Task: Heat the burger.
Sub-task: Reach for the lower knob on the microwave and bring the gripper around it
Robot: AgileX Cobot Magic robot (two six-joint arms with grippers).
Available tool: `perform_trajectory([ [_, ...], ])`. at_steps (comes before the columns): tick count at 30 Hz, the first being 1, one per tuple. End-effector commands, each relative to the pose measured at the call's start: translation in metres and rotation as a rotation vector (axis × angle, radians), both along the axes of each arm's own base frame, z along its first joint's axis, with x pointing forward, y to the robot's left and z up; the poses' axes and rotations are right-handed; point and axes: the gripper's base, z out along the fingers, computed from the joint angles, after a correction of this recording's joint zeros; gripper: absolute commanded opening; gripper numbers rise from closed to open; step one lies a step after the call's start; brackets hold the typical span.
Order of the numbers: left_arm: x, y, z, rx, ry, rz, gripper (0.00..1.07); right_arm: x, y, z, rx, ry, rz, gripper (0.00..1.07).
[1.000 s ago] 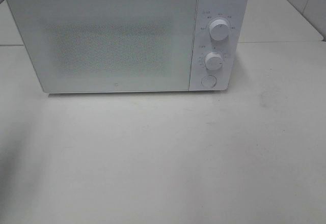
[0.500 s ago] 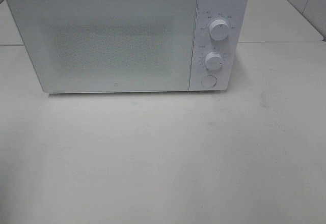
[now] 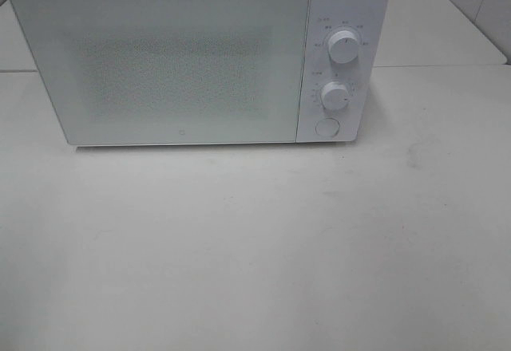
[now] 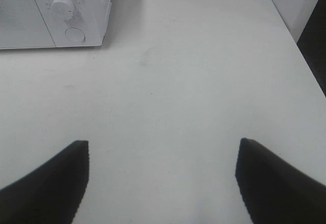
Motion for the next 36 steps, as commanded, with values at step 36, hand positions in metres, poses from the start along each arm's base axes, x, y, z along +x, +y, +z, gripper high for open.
perform_trajectory([
  [36, -0.059, -0.008, 0.005, 0.004, -0.386, -0.032, 1.01, -0.002, 0.000, 0.000, 0.000, -0.028, -0.007, 0.76],
])
